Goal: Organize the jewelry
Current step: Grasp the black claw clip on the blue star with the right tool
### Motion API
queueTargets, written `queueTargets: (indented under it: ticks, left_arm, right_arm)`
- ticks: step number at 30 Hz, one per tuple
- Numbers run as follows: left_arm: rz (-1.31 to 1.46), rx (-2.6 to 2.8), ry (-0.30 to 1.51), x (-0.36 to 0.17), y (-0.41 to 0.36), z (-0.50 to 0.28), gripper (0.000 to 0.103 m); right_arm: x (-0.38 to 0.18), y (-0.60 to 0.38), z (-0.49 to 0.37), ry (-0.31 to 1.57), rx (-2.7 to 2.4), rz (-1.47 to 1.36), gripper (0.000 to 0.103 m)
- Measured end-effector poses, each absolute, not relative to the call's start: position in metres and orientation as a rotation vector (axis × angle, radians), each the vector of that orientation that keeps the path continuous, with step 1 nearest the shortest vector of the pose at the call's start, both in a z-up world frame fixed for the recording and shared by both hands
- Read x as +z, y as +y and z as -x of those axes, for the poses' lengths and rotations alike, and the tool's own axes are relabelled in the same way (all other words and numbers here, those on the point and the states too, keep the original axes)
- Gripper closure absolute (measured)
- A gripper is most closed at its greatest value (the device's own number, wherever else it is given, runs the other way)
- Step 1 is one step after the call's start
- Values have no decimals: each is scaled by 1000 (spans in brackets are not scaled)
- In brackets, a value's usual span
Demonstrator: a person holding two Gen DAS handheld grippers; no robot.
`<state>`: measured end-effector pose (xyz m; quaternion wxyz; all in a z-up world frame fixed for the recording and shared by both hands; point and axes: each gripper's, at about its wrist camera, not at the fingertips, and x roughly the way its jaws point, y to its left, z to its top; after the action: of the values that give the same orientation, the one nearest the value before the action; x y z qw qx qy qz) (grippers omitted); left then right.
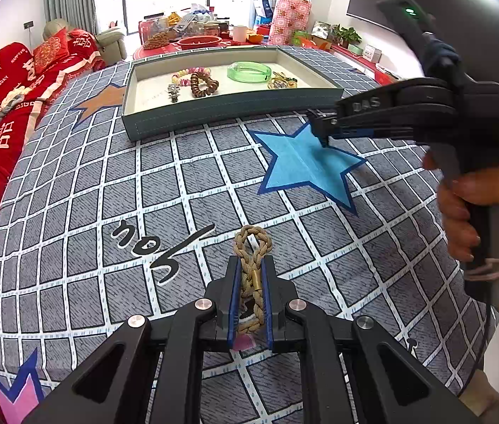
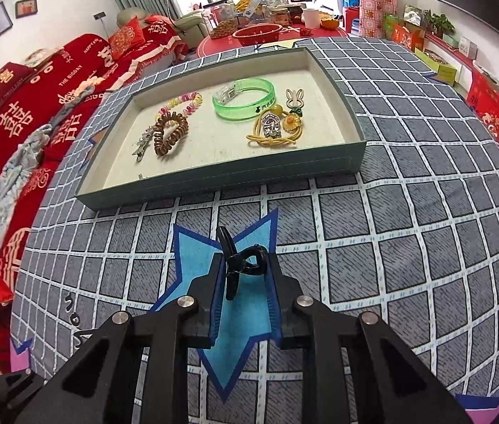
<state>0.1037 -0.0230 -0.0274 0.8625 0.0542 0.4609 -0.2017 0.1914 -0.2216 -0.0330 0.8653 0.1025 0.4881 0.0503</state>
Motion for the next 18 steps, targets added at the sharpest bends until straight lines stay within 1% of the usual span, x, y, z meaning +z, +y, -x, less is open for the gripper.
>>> queueTargets:
  ticks: [18]
  left_arm:
    - [-84, -320, 974, -32, -15, -140, 78]
  right_arm:
    - [-22, -228, -160, 1009, 149, -265, 79]
